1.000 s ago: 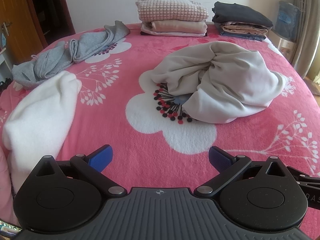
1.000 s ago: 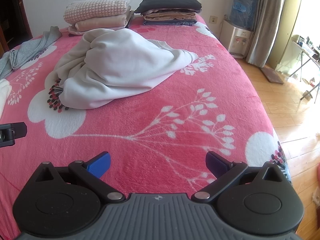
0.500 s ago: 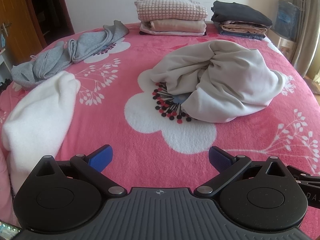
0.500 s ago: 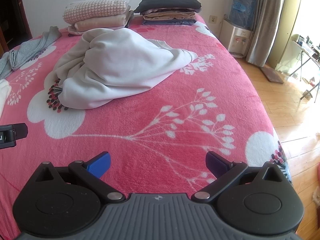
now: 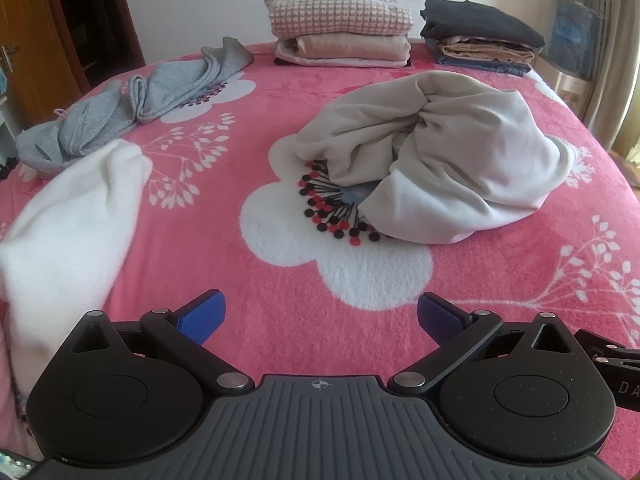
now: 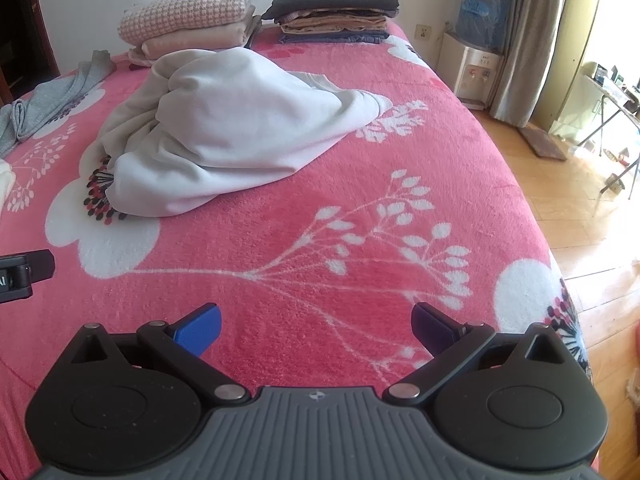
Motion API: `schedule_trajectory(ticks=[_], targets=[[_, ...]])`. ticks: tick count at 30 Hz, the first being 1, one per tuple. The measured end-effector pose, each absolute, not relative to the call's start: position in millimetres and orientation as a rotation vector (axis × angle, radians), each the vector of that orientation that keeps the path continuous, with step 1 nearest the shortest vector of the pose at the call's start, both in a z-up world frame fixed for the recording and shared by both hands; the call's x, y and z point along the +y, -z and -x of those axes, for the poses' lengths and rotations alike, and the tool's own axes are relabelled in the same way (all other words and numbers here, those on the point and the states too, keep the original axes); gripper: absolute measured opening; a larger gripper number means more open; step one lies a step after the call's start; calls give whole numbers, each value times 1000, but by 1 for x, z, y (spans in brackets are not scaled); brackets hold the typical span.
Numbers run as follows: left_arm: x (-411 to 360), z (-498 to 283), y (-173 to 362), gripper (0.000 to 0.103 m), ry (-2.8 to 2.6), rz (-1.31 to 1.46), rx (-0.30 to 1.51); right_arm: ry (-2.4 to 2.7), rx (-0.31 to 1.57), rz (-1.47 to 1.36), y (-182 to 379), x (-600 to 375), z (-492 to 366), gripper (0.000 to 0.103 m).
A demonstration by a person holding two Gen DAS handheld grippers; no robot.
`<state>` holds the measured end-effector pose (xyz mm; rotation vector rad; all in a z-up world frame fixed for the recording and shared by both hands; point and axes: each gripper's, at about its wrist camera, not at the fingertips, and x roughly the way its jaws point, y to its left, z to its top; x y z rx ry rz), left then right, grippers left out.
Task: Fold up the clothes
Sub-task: 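Reach both tools to the white sweatshirt and close the right gripper on it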
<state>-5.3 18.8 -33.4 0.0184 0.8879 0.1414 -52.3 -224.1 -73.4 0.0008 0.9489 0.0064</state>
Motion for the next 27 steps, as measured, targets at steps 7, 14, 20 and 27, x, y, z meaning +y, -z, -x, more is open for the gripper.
schedule_trajectory(ticks=[7, 14, 20, 27], targets=[[20, -9, 40, 103, -99, 72, 842, -58, 829, -29, 69, -239, 51, 103], [25, -42, 40, 103, -14, 73, 696, -167, 522, -27, 48, -258, 30, 103], [21, -76, 48, 103, 62, 88, 655, -317, 434, 11, 22, -249, -36, 103], [8, -95, 82, 102, 123, 78, 740, -432, 538, 73, 23, -201, -137, 103]])
